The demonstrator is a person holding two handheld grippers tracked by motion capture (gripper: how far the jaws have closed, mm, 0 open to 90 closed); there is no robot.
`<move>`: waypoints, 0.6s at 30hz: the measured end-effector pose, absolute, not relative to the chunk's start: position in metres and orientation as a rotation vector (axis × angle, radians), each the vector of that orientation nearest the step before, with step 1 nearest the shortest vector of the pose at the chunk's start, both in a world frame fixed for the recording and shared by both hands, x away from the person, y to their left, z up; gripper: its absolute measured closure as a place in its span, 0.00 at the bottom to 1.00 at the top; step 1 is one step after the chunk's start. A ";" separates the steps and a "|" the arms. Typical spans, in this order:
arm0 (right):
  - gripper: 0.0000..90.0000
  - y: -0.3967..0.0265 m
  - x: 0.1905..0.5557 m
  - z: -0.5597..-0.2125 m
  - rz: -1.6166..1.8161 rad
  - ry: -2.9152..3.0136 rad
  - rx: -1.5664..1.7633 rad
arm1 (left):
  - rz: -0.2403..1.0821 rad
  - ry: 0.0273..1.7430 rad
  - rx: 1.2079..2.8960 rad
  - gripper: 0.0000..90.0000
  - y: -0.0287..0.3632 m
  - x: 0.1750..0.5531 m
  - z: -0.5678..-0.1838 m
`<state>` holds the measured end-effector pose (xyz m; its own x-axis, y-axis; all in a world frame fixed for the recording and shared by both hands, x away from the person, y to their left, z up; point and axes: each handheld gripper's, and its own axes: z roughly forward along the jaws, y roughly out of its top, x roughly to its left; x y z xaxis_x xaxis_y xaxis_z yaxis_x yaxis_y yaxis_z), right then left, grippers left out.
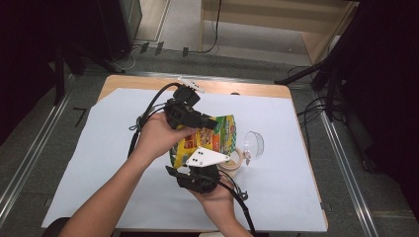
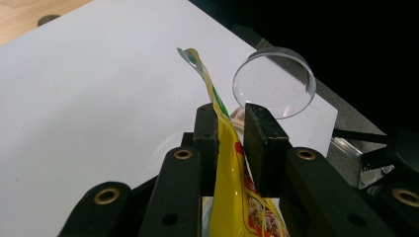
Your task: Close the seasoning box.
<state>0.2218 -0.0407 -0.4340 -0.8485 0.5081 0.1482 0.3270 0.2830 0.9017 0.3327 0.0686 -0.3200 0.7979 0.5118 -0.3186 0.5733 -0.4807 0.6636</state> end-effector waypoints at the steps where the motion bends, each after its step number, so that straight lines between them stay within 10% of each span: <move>1: 0.72 -0.041 0.222 -0.434 1.605 2.378 0.781 | -0.096 0.798 2.175 0.85 0.069 0.333 -0.320; 18: 0.72 -0.041 0.222 -0.435 1.592 2.377 0.778 | -0.085 0.795 2.181 0.85 0.067 0.331 -0.320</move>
<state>0.2221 -0.0408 -0.4346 -0.8478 0.5120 0.1383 0.3228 0.2913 0.9005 0.3310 0.0671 -0.3198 0.8005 0.5141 -0.3080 0.5677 -0.4861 0.6644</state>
